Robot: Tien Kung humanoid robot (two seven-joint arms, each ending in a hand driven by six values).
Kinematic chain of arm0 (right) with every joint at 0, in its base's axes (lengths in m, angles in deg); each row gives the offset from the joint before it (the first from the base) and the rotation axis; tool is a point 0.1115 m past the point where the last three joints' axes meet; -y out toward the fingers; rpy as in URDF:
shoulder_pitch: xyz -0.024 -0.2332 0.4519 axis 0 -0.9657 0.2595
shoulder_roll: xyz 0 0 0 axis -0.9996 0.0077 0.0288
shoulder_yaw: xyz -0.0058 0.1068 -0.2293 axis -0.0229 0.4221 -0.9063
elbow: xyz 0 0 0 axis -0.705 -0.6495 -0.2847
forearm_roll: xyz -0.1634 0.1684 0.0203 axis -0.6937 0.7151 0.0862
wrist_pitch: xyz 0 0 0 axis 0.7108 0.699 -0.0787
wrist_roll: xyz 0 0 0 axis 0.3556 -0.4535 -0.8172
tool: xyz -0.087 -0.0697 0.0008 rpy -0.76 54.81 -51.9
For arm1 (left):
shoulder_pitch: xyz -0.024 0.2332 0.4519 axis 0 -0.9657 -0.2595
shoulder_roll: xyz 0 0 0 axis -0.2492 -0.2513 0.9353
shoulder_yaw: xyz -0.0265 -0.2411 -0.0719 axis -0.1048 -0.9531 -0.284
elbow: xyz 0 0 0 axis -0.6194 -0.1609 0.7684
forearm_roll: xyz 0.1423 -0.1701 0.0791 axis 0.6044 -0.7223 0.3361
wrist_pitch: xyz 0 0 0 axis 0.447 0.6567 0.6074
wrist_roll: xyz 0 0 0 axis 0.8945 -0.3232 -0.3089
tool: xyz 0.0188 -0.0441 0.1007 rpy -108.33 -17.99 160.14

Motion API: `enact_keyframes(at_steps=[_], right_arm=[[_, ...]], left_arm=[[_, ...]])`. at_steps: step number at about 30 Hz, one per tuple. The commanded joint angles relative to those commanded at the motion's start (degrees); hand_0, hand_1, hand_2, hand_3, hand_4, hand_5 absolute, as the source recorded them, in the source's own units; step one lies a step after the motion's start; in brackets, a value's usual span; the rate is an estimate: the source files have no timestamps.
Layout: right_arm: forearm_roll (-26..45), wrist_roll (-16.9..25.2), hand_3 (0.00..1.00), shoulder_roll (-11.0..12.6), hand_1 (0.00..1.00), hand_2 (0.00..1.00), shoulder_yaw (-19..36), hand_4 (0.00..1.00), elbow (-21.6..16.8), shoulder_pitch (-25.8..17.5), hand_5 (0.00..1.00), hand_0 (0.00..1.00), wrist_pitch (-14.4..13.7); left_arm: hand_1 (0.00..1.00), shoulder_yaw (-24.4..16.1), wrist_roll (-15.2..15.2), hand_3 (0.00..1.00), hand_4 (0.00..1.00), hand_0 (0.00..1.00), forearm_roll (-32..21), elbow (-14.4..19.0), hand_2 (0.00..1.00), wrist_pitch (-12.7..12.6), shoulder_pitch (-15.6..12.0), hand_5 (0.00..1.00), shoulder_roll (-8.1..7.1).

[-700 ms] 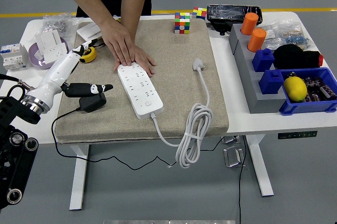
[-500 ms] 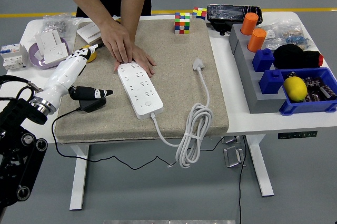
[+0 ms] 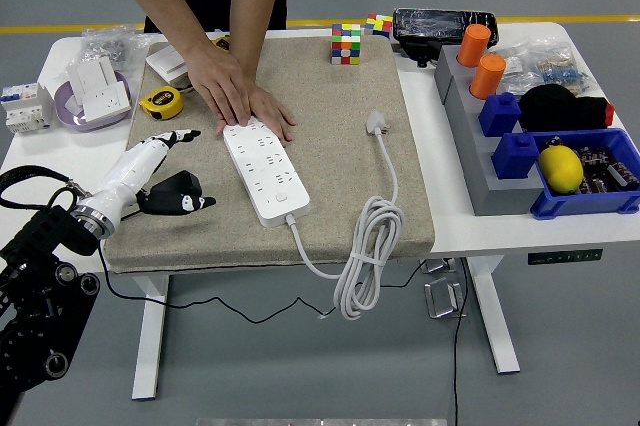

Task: Pick up the plug,place it near the board,insert it into the board,press the button

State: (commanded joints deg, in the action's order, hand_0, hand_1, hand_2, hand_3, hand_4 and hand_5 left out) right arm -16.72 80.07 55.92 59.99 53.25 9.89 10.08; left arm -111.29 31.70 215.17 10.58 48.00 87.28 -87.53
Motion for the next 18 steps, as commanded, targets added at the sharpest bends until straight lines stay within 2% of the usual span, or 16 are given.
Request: enact_keyframes(at_steps=[9, 18], right_arm=[[0.0, 0.0, 0.769, 0.1, 0.795, 0.759, 0.3, 0.998, 0.1, 0.1, 0.998, 0.835, -0.1], [0.2, 0.0, 0.768, 0.1, 0.794, 0.759, 0.4, 0.998, 0.1, 0.0, 0.998, 0.836, -0.1]], left_arm=[[0.938, -0.6, 0.1, 0.890, 0.998, 0.920, 0.0, -4.1, 0.874, -1.1, 0.9, 0.384, 0.09], [0.904, -0.9, 0.0, 0.873, 0.998, 0.885, 0.0, -6.6, 0.839, -3.9, 1.5, 0.354, 0.27]])
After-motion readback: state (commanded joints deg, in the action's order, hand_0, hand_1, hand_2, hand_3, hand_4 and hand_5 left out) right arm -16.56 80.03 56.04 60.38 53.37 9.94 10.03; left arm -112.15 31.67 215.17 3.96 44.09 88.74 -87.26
